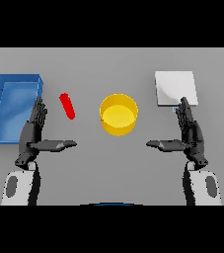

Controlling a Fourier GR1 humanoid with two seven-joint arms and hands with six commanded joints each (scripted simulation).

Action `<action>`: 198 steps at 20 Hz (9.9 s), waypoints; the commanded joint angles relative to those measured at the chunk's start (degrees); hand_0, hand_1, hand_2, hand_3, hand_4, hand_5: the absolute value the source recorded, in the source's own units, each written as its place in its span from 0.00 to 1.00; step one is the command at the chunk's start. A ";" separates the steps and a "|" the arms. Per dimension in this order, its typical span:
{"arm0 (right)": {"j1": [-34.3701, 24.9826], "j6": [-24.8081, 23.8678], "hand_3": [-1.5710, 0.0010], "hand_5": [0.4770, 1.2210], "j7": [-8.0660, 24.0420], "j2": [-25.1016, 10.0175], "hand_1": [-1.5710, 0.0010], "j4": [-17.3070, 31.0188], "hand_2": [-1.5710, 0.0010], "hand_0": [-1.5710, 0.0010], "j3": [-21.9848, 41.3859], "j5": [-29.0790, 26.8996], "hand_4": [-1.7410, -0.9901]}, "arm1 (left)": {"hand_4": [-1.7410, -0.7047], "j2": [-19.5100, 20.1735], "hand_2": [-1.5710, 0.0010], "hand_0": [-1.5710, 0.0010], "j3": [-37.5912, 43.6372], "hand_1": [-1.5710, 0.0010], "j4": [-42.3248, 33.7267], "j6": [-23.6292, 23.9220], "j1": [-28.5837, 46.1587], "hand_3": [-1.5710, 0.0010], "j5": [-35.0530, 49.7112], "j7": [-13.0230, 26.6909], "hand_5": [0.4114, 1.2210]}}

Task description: Pick up the red beaker and tilt it to pour out 1 green nut into yellow bowl. Pick up the yellow bowl and place it on the metallic measuring scale.

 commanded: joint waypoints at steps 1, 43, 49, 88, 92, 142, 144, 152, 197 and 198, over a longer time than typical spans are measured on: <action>-0.11 -0.12 1.00 0.16 0.05 0.08 1.00 0.07 1.00 1.00 0.04 0.04 0.76 | 0.57 0.09 1.00 1.00 0.04 1.00 -0.14 -0.05 0.21 1.00 0.09 -0.13 0.23; 4.47 -3.67 1.00 0.22 -3.78 -3.10 1.00 -6.52 1.00 1.00 6.18 13.31 0.63 | 0.43 2.80 1.00 1.00 0.26 1.00 29.60 1.17 -23.26 1.00 -10.37 -4.46 0.34; 4.57 -3.54 1.00 0.22 -3.85 -3.50 1.00 -6.75 1.00 1.00 6.36 13.73 0.64 | 0.35 1.27 0.96 1.00 2.54 0.98 34.94 2.18 -26.19 0.98 -8.83 -8.98 0.39; 5.69 -3.97 1.00 0.29 -3.53 -3.06 1.00 -8.00 1.00 1.00 7.37 15.33 0.64 | 0.00 14.33 0.00 0.00 -26.95 0.00 30.73 1.56 -43.37 0.00 -37.14 13.07 0.91; 6.37 -3.73 1.00 0.31 -3.24 -3.17 1.00 -8.35 1.00 1.00 7.52 15.41 0.62 | 0.00 15.98 0.00 0.00 -32.16 0.00 33.22 -0.85 -47.75 0.00 -42.53 12.74 0.96; 4.33 -5.17 1.00 0.16 -5.24 -0.67 1.00 -5.41 1.00 1.00 6.50 13.53 0.71 | 0.01 24.89 0.01 0.00 -47.61 0.00 70.11 -10.89 -92.65 0.13 -43.86 2.08 1.00; 4.31 -4.42 1.00 0.15 -5.89 -1.17 1.00 -5.14 1.00 1.00 6.05 12.55 0.69 | 0.01 27.31 0.01 0.00 -41.84 0.00 73.02 -8.05 -90.72 0.13 -36.99 2.60 1.00; 3.36 -3.85 1.00 0.16 -8.29 -2.66 1.00 -3.42 1.00 1.00 5.89 13.02 0.70 | 0.00 37.58 0.00 0.00 -28.20 0.00 68.08 4.62 -74.76 0.09 -15.13 9.11 1.00; -2.81 3.21 1.00 0.31 -4.70 -10.41 1.00 -3.72 1.00 1.00 12.96 23.15 0.68 | 0.92 48.78 0.99 0.99 -30.41 0.99 23.13 13.14 -33.17 0.99 10.91 28.72 0.36; -4.91 4.41 1.00 0.30 -3.46 -11.84 1.00 -3.08 1.00 1.00 13.43 24.33 0.65 | 0.92 48.72 0.99 0.99 -30.64 0.99 22.88 13.01 -32.96 0.99 10.90 28.61 0.36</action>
